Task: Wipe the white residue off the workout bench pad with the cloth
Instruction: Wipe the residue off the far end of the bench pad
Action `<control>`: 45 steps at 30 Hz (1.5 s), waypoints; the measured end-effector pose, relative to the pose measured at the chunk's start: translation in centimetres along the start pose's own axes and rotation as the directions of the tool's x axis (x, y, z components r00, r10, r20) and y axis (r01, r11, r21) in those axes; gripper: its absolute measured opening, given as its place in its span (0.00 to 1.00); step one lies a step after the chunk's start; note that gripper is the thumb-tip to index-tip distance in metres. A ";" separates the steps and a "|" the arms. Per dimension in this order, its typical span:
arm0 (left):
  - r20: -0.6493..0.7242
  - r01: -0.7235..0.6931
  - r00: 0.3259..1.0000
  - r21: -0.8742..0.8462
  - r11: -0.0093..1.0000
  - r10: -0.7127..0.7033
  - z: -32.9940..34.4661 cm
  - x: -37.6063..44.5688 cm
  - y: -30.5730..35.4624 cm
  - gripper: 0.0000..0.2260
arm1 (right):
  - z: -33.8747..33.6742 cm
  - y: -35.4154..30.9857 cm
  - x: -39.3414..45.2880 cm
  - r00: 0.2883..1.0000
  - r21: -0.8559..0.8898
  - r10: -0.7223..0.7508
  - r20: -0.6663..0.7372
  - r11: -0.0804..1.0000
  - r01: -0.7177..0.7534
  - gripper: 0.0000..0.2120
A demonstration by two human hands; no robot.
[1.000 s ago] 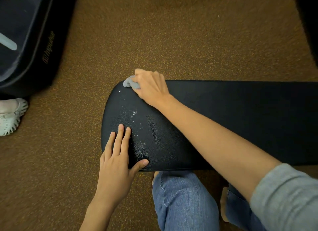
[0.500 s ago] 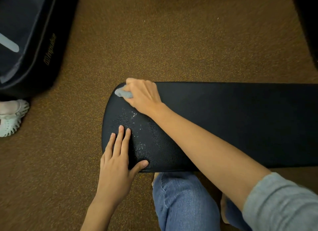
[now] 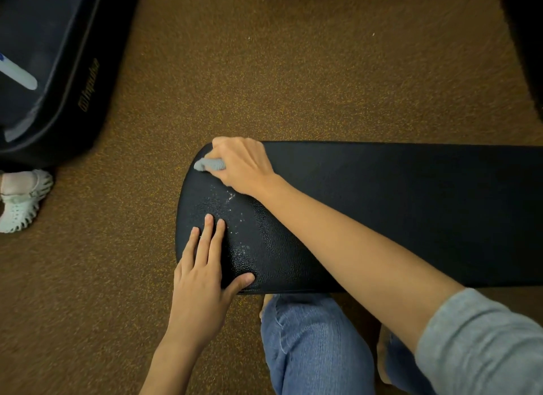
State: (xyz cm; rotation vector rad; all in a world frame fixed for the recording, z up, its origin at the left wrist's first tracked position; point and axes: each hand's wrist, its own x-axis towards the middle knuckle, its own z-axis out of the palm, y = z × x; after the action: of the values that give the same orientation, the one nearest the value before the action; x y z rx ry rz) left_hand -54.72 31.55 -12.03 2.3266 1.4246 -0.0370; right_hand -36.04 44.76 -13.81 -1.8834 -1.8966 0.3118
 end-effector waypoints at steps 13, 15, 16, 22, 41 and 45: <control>0.001 -0.002 1.000 0.023 1.000 0.002 0.2 0.1 -0.1 0.44 | -0.9 -1.5 -3.4 0.994 -0.239 0.094 -0.050 0.966 -0.103 0.20; -0.002 0.001 1.000 0.021 1.000 -0.001 0.3 0.1 -0.1 0.44 | -0.8 -2.8 -6.4 0.999 -0.189 0.028 -0.021 0.982 -0.032 0.22; -0.004 -0.002 1.000 0.020 1.000 0.002 0.3 0.0 0.0 0.44 | -1.0 -3.3 -7.7 1.000 -0.172 -0.019 0.000 0.985 0.018 0.22; -0.085 0.037 0.994 -0.328 0.944 -0.069 -1.4 1.0 1.0 0.44 | -4.4 -1.9 -9.2 0.994 -0.123 0.105 -0.019 0.987 -0.107 0.29; -0.330 -0.229 0.926 -0.105 0.968 0.184 3.5 4.5 4.9 0.21 | -3.3 3.3 -12.6 0.968 -0.217 0.241 0.063 0.950 -0.223 0.25; -0.315 -0.288 0.913 -0.044 0.957 0.260 2.1 9.1 3.6 0.21 | -3.6 3.6 -12.5 0.969 -0.193 0.231 0.086 0.958 -0.211 0.26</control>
State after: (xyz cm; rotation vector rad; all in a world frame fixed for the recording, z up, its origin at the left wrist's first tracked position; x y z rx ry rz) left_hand -46.89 37.09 -14.87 2.5131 1.1836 0.4796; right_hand -31.57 32.02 -14.23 -2.2508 -1.8376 0.3252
